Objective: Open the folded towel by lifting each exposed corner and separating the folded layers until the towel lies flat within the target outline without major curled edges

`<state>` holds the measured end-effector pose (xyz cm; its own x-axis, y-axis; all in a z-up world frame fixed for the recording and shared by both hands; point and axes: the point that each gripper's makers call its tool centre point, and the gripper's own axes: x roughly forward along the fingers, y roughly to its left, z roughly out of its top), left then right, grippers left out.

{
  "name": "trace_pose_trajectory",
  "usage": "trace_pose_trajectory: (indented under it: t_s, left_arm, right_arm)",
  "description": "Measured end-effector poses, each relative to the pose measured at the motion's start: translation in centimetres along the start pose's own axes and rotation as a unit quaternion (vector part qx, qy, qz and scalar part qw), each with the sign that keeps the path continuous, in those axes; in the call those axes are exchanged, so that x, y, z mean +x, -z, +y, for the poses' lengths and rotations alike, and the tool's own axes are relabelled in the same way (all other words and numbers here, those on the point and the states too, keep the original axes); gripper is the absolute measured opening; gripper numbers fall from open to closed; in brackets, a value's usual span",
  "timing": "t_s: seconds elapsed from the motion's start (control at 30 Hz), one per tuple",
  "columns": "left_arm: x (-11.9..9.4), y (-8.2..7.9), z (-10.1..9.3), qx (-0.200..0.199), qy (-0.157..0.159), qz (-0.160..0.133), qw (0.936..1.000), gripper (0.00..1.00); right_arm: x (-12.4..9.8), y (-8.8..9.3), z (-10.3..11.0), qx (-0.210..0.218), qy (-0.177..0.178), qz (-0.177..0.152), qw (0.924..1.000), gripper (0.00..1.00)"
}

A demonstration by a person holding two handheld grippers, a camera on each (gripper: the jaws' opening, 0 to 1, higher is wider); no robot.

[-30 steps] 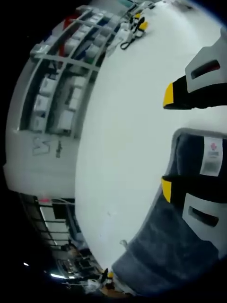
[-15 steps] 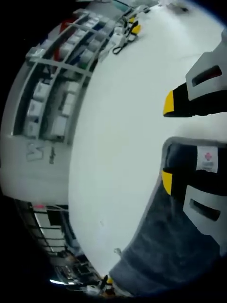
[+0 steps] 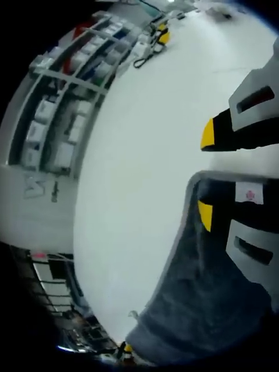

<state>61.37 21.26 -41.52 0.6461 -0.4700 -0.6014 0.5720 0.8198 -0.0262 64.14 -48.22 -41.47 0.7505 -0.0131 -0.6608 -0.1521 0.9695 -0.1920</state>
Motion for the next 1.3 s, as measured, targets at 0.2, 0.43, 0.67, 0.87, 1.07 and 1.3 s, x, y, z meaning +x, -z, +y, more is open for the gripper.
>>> trace_pose_trajectory:
  t_s: [0.2,0.43,0.67,0.87,1.07,1.3]
  left_arm:
    - [0.1,0.1,0.1,0.006,-0.003,0.003,1.0,0.17]
    - [-0.2,0.0,1.0,-0.008,-0.01,-0.004,0.9999,0.17]
    - [0.0,0.1,0.8,-0.013,-0.005,-0.002,0.9999,0.09]
    - [0.0,0.1,0.9,0.0,-0.014,0.003,0.9999,0.04]
    - [-0.2,0.2,1.2,-0.003,-0.016,0.002,0.9999,0.04]
    - [-0.3,0.3,1.0,0.003,-0.018,0.001,0.9998,0.03]
  right_arm:
    - [0.0,0.4,0.4,0.007,-0.018,0.005,0.9998,0.18]
    - [-0.5,-0.5,-0.8,0.028,-0.005,-0.019,0.9994,0.23]
    - [0.4,0.2,-0.4,0.014,0.0,-0.007,0.9999,0.17]
    - [0.6,0.5,-0.1,0.011,0.006,0.008,0.9999,0.03]
    - [0.5,0.5,0.3,0.004,0.0,0.004,1.0,0.0]
    - [0.5,0.5,0.3,0.025,-0.001,0.008,0.9997,0.0]
